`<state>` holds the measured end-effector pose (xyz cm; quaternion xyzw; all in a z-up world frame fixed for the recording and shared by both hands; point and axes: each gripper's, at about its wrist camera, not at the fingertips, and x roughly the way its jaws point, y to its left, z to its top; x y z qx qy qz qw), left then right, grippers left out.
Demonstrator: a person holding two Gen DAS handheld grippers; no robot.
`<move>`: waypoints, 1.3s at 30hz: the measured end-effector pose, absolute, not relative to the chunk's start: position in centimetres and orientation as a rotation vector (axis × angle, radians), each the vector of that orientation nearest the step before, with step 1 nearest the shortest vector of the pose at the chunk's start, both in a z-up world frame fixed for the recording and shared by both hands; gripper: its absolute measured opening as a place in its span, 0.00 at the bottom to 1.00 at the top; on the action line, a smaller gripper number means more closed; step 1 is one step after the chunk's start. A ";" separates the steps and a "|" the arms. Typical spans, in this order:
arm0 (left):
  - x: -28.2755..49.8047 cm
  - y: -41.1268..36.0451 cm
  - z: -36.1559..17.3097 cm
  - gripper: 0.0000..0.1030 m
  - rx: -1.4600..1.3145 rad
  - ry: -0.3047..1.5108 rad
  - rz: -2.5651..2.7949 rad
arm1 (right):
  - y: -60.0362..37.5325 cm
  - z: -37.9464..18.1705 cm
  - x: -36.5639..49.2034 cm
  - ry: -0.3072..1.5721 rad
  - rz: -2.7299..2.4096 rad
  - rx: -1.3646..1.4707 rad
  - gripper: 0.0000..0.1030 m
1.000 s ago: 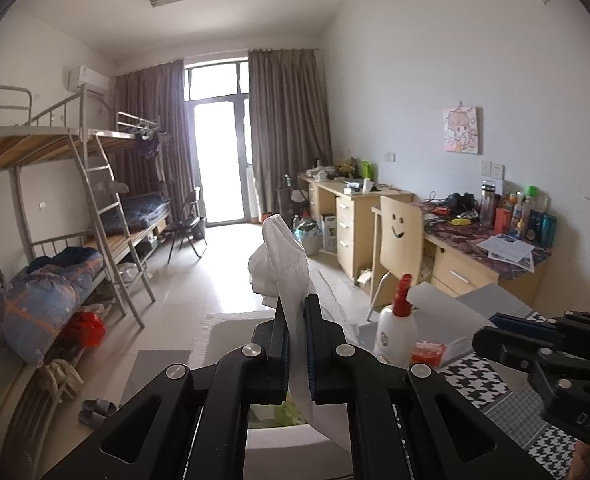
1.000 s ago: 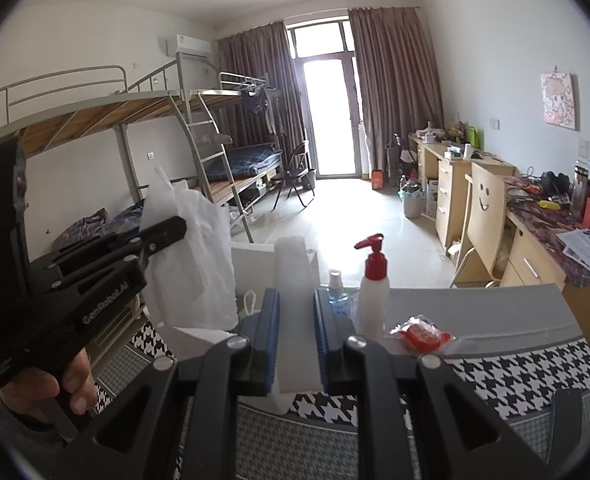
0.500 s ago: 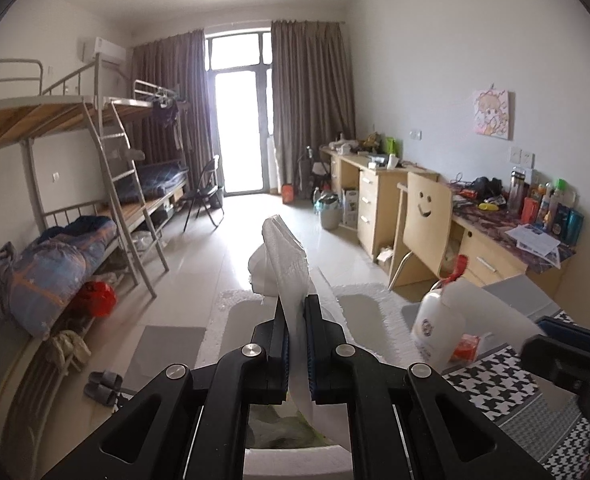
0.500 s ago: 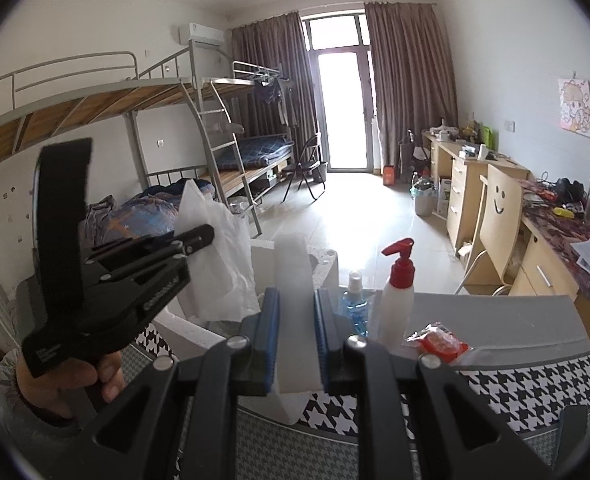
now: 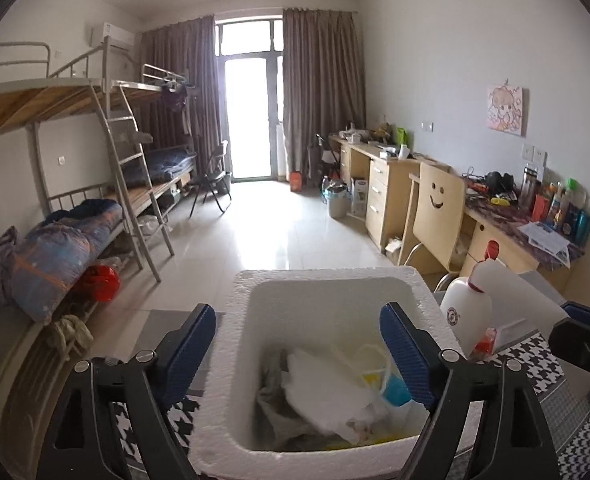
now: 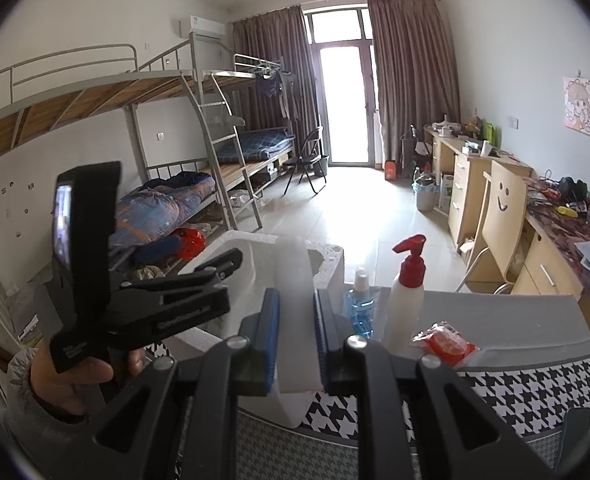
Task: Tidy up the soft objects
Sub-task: 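Lower the tissue into the foam box and open the left tool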
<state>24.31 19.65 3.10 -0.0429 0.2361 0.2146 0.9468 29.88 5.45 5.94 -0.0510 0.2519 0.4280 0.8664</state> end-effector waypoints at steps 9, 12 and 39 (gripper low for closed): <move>22.6 19.7 3.9 0.99 -0.064 0.428 0.491 | 6.7 6.0 29.9 0.531 0.906 -0.117 0.20; 22.1 20.0 3.8 0.99 -0.060 0.422 0.501 | 7.2 6.0 29.7 0.533 0.915 -0.122 0.20; 16.9 22.2 2.6 0.99 -0.103 0.415 0.543 | 11.9 4.4 30.0 0.583 0.942 -0.157 0.20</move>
